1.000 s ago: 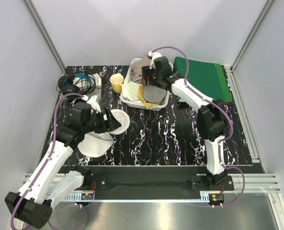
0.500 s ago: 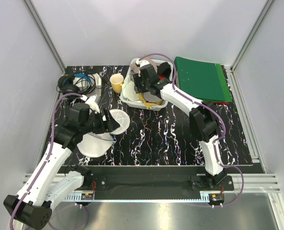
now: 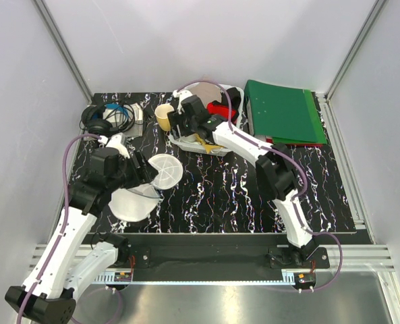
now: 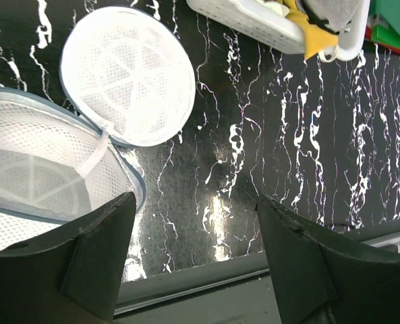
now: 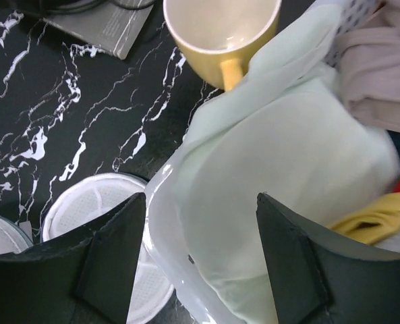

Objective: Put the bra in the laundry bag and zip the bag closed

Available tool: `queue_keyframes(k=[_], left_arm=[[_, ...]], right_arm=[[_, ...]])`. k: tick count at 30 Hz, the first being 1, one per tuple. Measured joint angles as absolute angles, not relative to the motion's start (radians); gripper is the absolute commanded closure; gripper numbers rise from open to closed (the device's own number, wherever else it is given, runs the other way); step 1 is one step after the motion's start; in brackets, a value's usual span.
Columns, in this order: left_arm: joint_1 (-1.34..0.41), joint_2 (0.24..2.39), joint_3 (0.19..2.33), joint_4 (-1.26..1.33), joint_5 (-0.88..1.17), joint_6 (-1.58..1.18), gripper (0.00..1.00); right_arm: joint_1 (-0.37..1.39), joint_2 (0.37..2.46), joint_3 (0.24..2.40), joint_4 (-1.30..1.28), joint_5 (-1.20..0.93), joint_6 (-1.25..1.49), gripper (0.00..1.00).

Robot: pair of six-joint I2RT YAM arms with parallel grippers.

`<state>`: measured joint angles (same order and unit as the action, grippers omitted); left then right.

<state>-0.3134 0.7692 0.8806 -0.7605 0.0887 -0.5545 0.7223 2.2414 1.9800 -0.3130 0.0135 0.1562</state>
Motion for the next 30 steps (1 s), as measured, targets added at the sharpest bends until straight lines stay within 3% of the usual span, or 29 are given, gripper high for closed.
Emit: queue_keyframes(k=[4,9,10,12,13,14,23,30], left_arm=[[-0.303,0.765,0.886,-0.767,0.086,-0.554,0.23],[-0.297,0.765,0.886,-0.776,0.082,-0.554,0.23],[-0.295,0.765,0.886,-0.777,0.082,-0.554,0.23],[-0.294,0.765,0.886,-0.777,0.082,-0.554,0.23],[-0.294,0.765,0.886,-0.777,0.082,-0.554,0.23],[-0.293,0.764,0.886,-0.777,0.082,-0.554,0.23],[-0.293,0.760,0.890,-0.777,0.097,-0.557,0.23],[-0.293,0.740,0.890,-0.777,0.126,-0.574,0.23]], right_arm=[[0.730,2.291,1.999,-0.313,0.007,0.157,0.28],[0.727,2.328,2.055,-0.306,0.038,0.150,0.51],[0.727,2.332,2.063,-0.312,0.051,0.146,0.67],[0.727,2.336,2.069,-0.328,0.070,0.132,0.81],[0.727,2.336,2.071,-0.338,0.076,0.130,0.96],[0.727,2.336,2.072,-0.346,0.086,0.125,1.00],[0.726,2.278,2.123,-0.423,0.103,0.116,1.00],[0.726,1.967,2.012,-0.432,0.048,0.180,1.00]])
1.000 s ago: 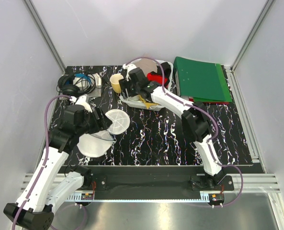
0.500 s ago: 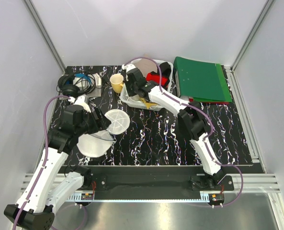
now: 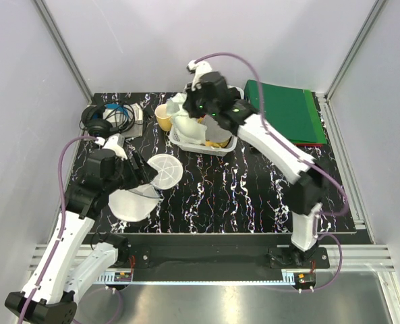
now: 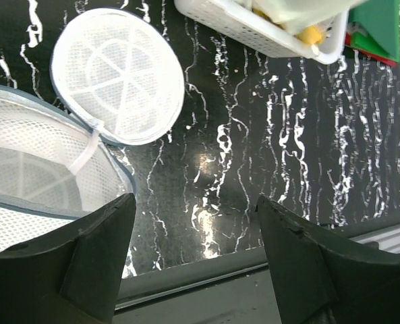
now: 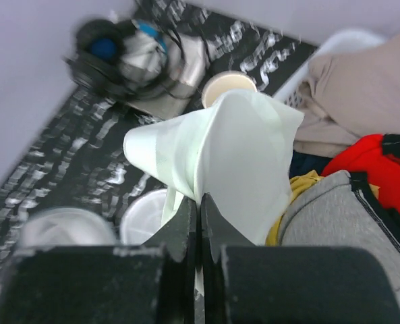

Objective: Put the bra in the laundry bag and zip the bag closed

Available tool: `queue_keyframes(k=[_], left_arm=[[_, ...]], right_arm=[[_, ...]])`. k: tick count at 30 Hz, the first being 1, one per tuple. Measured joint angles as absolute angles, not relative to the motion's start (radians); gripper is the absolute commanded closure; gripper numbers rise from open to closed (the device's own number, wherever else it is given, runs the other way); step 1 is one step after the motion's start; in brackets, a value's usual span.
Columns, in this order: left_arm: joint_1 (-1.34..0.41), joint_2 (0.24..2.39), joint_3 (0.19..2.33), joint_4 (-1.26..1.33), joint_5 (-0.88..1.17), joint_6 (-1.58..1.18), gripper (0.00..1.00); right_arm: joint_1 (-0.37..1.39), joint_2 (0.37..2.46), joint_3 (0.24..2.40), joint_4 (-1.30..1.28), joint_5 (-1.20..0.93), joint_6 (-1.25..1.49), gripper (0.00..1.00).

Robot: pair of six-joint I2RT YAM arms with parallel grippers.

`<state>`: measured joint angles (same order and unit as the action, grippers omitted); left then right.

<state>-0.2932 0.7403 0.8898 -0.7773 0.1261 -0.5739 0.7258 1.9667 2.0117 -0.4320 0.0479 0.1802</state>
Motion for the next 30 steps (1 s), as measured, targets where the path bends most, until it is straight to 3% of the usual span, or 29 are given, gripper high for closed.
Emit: queue_keyframes(k=[9,15,23,30], left_arm=[[-0.292,0.710,0.890,-0.775,0.178,-0.595,0.23],[-0.290,0.707,0.866,-0.723,0.291,-0.604,0.25],[-0.290,0.733,0.785,-0.613,0.464,-0.648,0.25],[-0.290,0.750,0.739,-0.544,0.529,-0.680,0.22]], right_arm=[[0.725,1.440,1.663,-0.401,-0.009,0.231,1.00],[0.726,1.201,1.417,-0.506,0.043,0.247,1.00],[0.725,0.960,1.363,-0.767,0.247,0.255,1.00],[0.724,0.960,1.316,-0.897,0.310,0.374,1.00]])
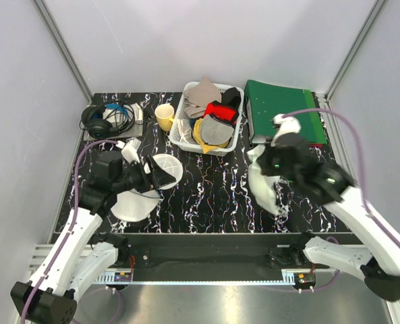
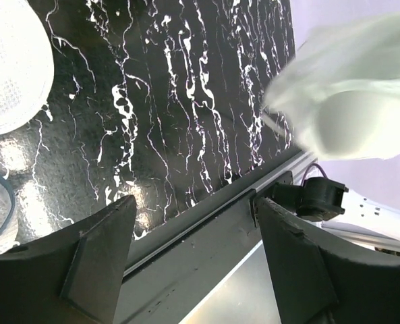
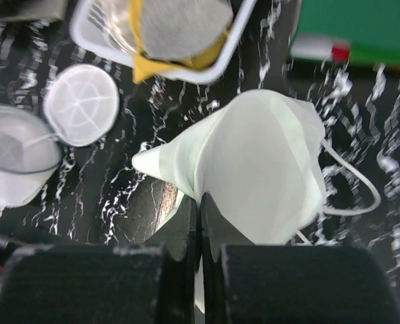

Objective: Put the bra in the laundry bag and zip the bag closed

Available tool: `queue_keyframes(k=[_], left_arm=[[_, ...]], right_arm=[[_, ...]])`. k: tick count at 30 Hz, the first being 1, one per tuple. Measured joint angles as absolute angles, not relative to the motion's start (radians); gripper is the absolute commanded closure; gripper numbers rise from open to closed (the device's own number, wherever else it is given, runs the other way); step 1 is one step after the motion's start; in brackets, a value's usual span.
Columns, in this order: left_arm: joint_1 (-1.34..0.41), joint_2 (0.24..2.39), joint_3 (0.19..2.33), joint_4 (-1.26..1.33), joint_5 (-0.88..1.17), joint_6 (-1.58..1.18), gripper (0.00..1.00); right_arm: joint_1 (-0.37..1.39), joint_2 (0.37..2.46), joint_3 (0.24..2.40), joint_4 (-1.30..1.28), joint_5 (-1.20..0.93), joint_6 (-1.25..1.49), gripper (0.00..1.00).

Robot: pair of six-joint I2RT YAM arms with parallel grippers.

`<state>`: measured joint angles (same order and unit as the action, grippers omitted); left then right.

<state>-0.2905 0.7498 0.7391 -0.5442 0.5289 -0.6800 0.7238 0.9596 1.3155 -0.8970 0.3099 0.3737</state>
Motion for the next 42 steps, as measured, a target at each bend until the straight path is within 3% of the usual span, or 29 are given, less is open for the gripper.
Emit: queue_keyframes(k=[3,6,7,8,11,13,14,17,21,25,29,41,42], left_arm=[[-0.290,0.769,0.708,-0.519,0.529,-0.691,0.22],[-0.290,0.802,0.669,-0.500,0.530,-0.706,0.22],[-0.290,0.817,0.654,-0.492,0.532,-0.710,0.22],[-0.290,0.834,0.635,-0.482,0.537,-0.718,0.22],[-0.293,0.868,0.584,-0.453,0.556,-0.738,0.21],[-0.301,0.884,0.569,-0.449,0.562,-0.744,0.20],[-0.306,0.887,0.567,-0.446,0.565,-0.745,0.19],[-0.339,0.888,0.564,-0.414,0.567,-0.757,0.18],[-0.430,0.902,0.533,-0.326,0.566,-0.790,0.15],[-0.547,0.984,0.511,-0.247,0.565,-0.828,0.08],[-0.639,1.106,0.511,-0.147,0.564,-0.875,0.09],[-0.799,1.226,0.511,0.031,0.510,-0.998,0.14],[-0.799,1.226,0.510,0.039,0.503,-1.003,0.14]], right_arm=[[0.748,1.056,1.174,-0.850,0.334,0.504,1.00],[0.817,1.215,1.037,-0.765,0.369,0.658,0.92],[0.850,1.272,1.002,-0.736,0.377,0.717,0.85],[0.880,1.327,0.982,-0.703,0.377,0.774,0.63],[0.933,1.458,0.977,-0.547,0.321,0.903,0.41],[0.945,1.531,0.979,-0.463,0.265,0.938,0.33],[0.945,1.548,0.981,-0.430,0.239,0.949,0.25],[0.945,1.553,0.981,-0.361,0.176,0.942,0.17],[0.932,1.445,0.960,-0.345,0.133,0.893,0.20],[0.804,1.241,0.854,-0.354,0.099,0.856,0.24],[0.650,1.091,0.727,-0.397,0.087,0.834,0.35],[0.580,1.177,0.603,-0.365,0.003,0.800,0.51],[0.580,1.187,0.601,-0.355,-0.006,0.798,0.61]])
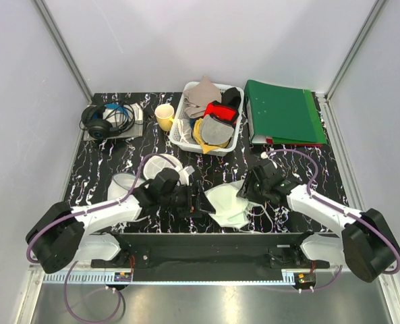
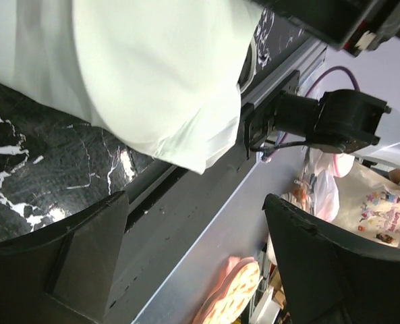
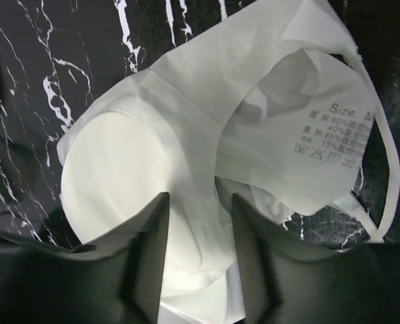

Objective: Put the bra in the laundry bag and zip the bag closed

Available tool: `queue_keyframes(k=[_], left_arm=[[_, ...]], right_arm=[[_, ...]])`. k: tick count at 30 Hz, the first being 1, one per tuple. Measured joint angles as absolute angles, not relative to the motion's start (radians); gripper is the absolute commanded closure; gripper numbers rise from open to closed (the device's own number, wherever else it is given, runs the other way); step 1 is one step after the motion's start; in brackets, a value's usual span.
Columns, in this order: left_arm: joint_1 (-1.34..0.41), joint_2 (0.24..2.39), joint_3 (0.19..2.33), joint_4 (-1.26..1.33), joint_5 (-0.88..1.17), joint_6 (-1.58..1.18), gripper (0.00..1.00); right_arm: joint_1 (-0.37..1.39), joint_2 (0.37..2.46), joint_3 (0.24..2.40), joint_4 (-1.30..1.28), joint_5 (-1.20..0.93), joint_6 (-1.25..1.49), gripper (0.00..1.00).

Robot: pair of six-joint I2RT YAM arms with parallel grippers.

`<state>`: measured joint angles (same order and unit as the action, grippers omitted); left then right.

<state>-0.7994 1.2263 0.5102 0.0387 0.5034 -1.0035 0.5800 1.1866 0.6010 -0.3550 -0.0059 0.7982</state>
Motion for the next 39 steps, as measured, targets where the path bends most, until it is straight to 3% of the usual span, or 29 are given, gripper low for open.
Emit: queue_keyframes(k=[2,3,5,19,27,34,39], left_arm=[[-0.800,1.226,0.507,0.048,0.495,-1.013,0.12],[-0.799,1.226,0.506,0.052,0.490,-1.015,0.11],[-0.800,1.227,0.501,0.059,0.483,-1.021,0.09],[-0.801,1.326,0.492,0.139,0.459,-1.041,0.03],[-0.825,1.424,0.488,0.189,0.463,-1.056,0.04],[-0.840,1.325,0.454,0.147,0.410,-1.055,0.02],[-0.841,1.314,0.438,0.163,0.388,-1.062,0.08]], right_arm=[[0.580,1.205,0.596,-0.332,-0.028,0.793,0.77],[0.579,1.210,0.593,-0.321,-0.041,0.792,0.91],[0.579,1.211,0.587,-0.311,-0.057,0.792,1.00],[0.593,0.921,0.480,-0.363,-0.205,0.964,1.00],[0.657,0.923,0.373,-0.395,-0.201,1.047,1.00],[0.657,0.930,0.373,-0.390,-0.195,1.048,0.98],[0.657,0.926,0.364,-0.386,-0.197,1.048,0.95]])
